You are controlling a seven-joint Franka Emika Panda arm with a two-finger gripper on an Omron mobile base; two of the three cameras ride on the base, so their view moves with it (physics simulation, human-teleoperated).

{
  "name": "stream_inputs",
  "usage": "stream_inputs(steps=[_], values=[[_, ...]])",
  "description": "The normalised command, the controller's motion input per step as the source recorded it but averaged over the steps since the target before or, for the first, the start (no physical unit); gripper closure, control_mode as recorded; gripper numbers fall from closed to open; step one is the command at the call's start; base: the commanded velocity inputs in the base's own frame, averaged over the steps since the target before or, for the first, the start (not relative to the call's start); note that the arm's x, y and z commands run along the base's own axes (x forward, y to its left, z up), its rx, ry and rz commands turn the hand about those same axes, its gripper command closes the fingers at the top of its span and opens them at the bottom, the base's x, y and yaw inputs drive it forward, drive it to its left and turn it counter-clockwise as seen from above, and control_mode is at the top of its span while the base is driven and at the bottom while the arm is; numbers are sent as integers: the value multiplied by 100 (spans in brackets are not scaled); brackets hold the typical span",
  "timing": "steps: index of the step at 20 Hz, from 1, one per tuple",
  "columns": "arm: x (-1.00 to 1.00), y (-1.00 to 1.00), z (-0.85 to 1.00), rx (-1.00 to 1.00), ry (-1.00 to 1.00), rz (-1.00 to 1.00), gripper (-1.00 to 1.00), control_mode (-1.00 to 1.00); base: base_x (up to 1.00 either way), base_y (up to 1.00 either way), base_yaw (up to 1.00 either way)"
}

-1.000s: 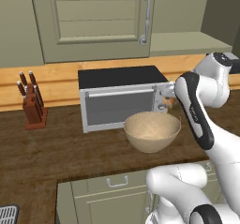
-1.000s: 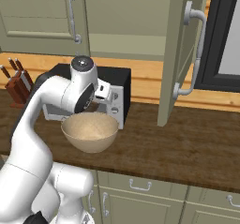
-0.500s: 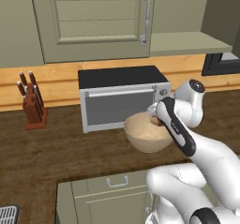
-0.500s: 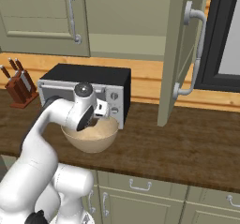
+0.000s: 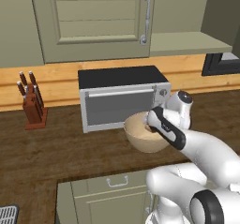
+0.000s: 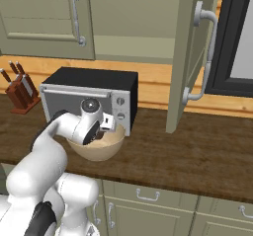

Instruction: Open the cabinet, pick up the bread from the cabinet and place it in the basket. Then move the basket to the dining counter.

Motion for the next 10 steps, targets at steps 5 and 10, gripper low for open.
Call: stream_inputs(steps=[5, 10], values=[[0, 6, -20, -2, 0, 3, -100, -100, 0, 0, 0], [9, 0, -2, -1, 0, 1, -100, -100, 0, 0, 0]])
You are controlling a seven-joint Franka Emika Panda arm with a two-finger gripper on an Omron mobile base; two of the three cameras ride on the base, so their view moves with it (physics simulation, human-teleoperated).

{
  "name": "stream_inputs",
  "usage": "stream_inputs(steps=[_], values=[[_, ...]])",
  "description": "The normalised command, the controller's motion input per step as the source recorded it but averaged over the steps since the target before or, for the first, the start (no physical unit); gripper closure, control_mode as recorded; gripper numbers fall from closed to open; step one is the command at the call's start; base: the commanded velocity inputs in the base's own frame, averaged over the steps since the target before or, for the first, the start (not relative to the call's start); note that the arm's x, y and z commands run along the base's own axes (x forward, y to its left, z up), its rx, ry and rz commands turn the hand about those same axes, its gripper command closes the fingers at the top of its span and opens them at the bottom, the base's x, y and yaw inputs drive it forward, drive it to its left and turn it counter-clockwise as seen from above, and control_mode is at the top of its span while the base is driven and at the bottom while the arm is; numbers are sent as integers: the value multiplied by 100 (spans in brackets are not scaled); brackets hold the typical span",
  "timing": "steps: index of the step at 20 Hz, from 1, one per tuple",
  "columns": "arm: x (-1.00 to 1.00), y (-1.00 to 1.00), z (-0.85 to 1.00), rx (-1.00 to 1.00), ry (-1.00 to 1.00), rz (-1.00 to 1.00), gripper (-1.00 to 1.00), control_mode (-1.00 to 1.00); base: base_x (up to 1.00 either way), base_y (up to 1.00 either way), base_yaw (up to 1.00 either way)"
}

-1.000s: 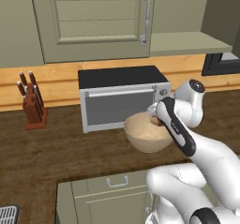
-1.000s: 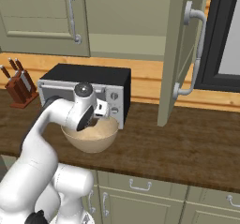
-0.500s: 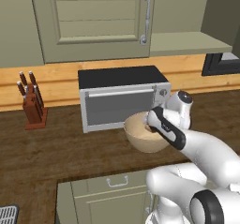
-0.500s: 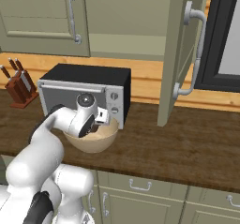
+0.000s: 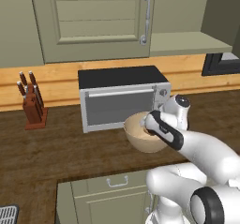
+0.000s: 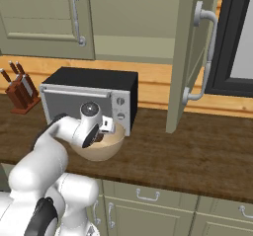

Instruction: Open the cabinet, pick up the bread from the cabinet and place it in the basket. Then move the basket to the dining counter.

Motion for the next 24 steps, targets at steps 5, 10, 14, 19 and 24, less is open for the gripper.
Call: stream_inputs(steps=[5, 10, 14, 19, 24], values=[[-5, 3, 19, -1, 2, 0, -100, -100, 0, 0, 0], [-46, 22, 36, -8, 7, 0, -100, -100, 0, 0, 0], [-78, 62, 61, -18, 9, 0, -100, -100, 0, 0, 0], [-55, 68, 7, -24, 12, 0, -100, -100, 0, 0, 0], [0, 3, -25, -11, 13, 0, -100, -100, 0, 0, 0]])
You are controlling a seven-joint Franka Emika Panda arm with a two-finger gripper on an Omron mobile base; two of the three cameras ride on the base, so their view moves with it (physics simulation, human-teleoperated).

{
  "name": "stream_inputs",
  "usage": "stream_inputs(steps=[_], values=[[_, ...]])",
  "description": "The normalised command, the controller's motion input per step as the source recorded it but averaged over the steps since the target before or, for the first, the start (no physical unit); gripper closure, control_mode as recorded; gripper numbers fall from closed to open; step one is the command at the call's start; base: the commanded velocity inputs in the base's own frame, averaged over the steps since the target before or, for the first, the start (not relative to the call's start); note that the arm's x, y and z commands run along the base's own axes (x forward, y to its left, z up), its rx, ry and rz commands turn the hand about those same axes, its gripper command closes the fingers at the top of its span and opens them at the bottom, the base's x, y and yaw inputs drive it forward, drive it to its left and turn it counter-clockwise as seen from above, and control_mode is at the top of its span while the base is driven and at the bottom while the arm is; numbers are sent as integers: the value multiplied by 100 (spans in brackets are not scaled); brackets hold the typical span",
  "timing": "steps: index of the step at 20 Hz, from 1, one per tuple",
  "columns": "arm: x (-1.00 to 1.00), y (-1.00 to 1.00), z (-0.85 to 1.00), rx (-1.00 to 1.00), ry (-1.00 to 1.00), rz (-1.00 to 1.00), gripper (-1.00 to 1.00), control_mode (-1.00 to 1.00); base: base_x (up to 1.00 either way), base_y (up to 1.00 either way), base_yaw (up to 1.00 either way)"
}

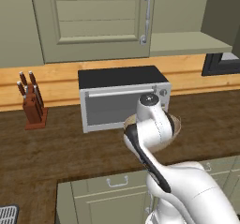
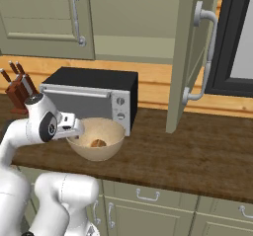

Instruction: Open the cabinet, pick up the bread from the cabinet and place it in the basket. Then move the basket to the dining counter.

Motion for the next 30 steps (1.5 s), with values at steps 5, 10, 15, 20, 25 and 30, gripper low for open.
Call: stream_inputs(steps=[5, 10, 15, 20, 25, 30], values=[[40, 0, -48, -9, 17, 0, -100, -100, 0, 0, 0], [48, 0, -47, -8, 11, 1, -100, -100, 0, 0, 0], [38, 0, -30, -3, 4, 2, 100, -100, 0, 0, 0], [4, 0, -18, 0, 8, 1, 100, -100, 0, 0, 0], [-12, -30, -43, 0, 2, 0, 100, -100, 0, 0, 0], [-38, -37, -6, 0, 0, 5, 100, -100, 0, 0, 0]])
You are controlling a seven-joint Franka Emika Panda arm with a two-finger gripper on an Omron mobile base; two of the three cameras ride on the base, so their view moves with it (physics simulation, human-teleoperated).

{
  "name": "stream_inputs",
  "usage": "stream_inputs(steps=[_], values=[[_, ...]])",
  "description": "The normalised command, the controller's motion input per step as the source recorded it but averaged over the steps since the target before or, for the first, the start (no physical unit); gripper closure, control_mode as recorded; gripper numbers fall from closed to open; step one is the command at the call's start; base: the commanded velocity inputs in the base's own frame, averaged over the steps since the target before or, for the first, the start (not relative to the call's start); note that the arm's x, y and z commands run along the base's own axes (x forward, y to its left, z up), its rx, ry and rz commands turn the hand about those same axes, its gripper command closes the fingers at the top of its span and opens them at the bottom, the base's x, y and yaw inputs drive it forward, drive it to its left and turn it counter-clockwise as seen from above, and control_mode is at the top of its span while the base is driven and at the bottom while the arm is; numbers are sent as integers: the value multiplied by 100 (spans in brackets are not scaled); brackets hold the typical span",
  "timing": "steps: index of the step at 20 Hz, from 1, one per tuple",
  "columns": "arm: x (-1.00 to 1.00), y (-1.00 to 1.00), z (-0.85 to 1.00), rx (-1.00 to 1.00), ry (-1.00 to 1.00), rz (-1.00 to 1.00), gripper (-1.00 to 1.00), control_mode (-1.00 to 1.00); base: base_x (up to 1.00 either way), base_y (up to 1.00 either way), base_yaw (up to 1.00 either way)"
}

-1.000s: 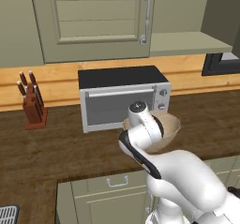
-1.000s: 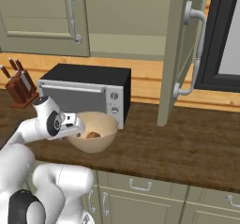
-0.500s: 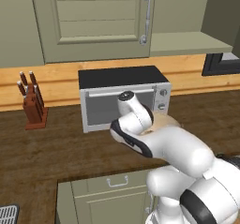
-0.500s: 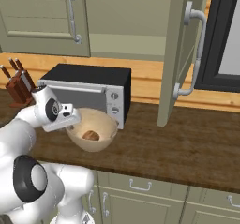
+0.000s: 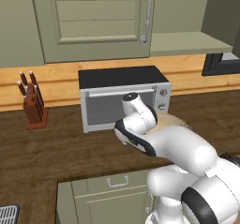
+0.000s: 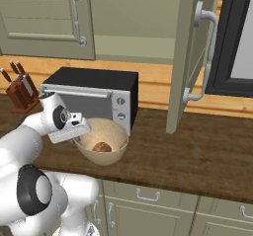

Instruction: Open the cabinet, pick up the bread from the cabinet and place it in the basket. Then move the basket to the dining counter.

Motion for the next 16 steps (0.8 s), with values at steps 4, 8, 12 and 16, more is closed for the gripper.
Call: stream_inputs(steps=[4, 8, 12, 16], values=[[-62, 0, 52, -5, -3, 22, 100, -100, 0, 0, 0], [-70, 1, 70, -12, -7, 20, 100, -100, 0, 0, 0], [-59, 0, 81, -10, -2, 16, 100, -100, 0, 0, 0], [-53, 3, 100, -6, 0, 6, 100, -100, 0, 0, 0]])
